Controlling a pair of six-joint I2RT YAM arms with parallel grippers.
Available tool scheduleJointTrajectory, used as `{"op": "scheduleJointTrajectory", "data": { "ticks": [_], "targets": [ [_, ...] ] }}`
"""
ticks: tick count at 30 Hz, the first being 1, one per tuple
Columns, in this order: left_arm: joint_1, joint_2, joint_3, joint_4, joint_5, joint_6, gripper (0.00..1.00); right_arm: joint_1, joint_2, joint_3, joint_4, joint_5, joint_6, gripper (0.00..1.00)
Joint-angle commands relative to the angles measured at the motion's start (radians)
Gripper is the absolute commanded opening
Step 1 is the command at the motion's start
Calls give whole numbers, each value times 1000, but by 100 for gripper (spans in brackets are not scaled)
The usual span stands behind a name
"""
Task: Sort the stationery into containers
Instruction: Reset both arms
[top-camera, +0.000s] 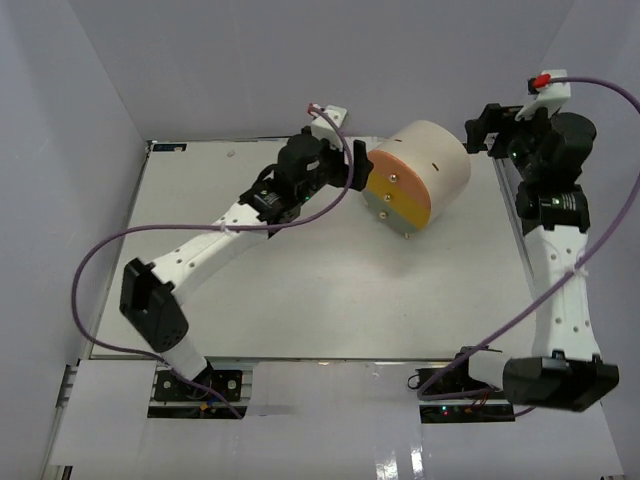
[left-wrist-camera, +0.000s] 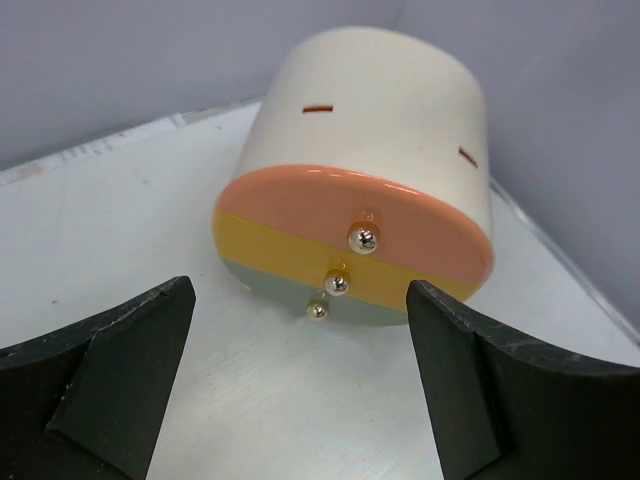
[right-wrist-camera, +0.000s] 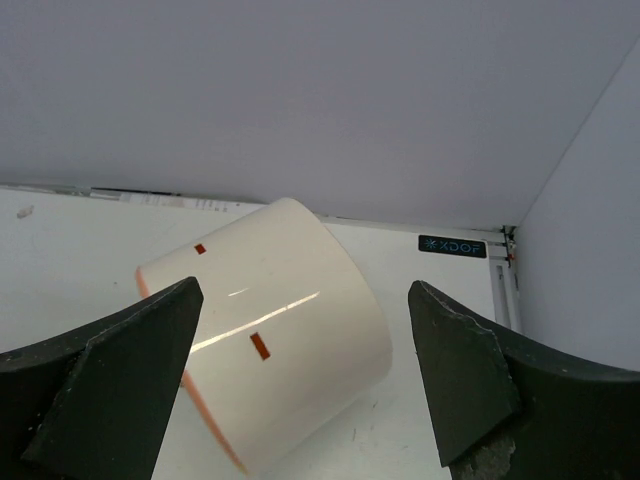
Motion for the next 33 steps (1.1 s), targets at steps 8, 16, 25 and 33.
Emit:
{"op": "scheduleJointTrajectory", "data": {
  "ticks": [8,16,25,33],
  "targets": [
    [35,-716,-333,-304,-266,-35,98,12,-638,-427,33,248,-53,90],
    [37,-1111,-537,-464,-415,-74,98,170,-982,-670,24,319,-64,90],
    [35,-1345,-785,-502,-467,-148,98,241,-1177,-782,-79,400,-108,90],
    [35,-1432,-950,-498,-493,-186,98,244,-1251,-845,-125,400,-84,90]
  ]
}}
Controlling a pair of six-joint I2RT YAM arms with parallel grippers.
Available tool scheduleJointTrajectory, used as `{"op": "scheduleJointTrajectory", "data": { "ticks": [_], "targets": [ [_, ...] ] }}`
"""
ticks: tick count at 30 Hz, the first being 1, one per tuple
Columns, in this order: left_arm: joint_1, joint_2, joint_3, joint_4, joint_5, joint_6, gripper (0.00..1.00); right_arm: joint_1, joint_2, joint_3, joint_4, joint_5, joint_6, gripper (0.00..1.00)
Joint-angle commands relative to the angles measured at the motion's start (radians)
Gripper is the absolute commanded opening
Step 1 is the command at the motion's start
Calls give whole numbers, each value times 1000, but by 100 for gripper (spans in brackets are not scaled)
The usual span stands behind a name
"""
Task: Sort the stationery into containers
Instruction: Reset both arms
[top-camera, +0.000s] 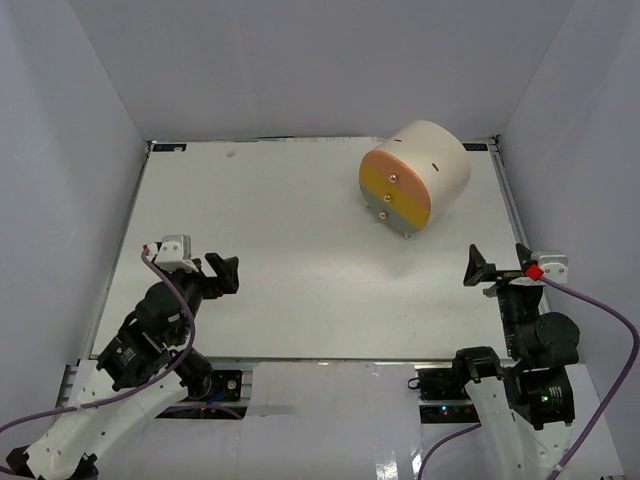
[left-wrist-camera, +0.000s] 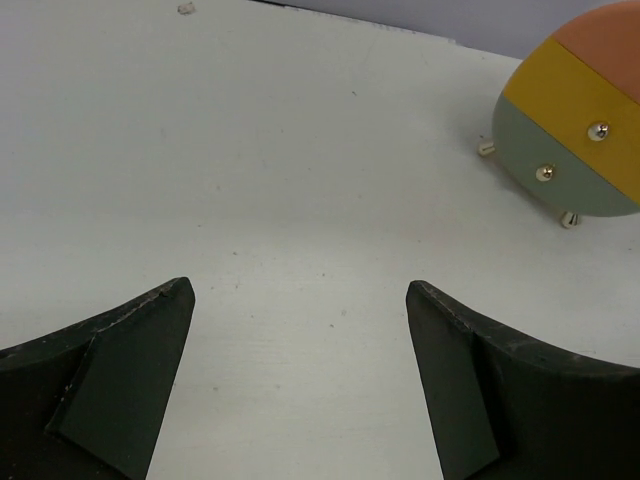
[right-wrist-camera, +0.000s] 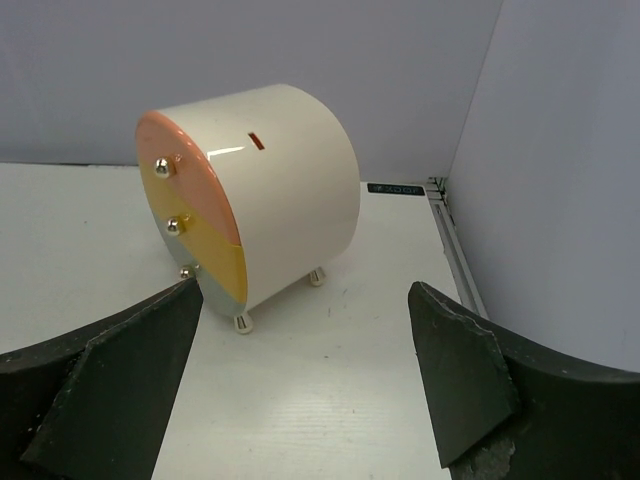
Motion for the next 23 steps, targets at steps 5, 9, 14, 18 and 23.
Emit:
{"op": "scheduleJointTrajectory", "data": {
  "ticks": [5,9,14,18,23],
  "targets": [
    [1,-59,-50,32,-51,-6,98,9,-30,-49,3,7,16,90],
    [2,-68,-52,32,-47,-8,98,9,-35,-61,1,3,14,90],
    [1,-53,-50,31,-51,-9,98,11,-30,-80,16,-3,12,90],
    [2,-48,-50,31,-53,-9,98,12,-22,-86,19,-16,16,90],
    [2,-43,-50,29,-62,-14,98,12,-24,-83,21,-23,14,90]
  ]
}}
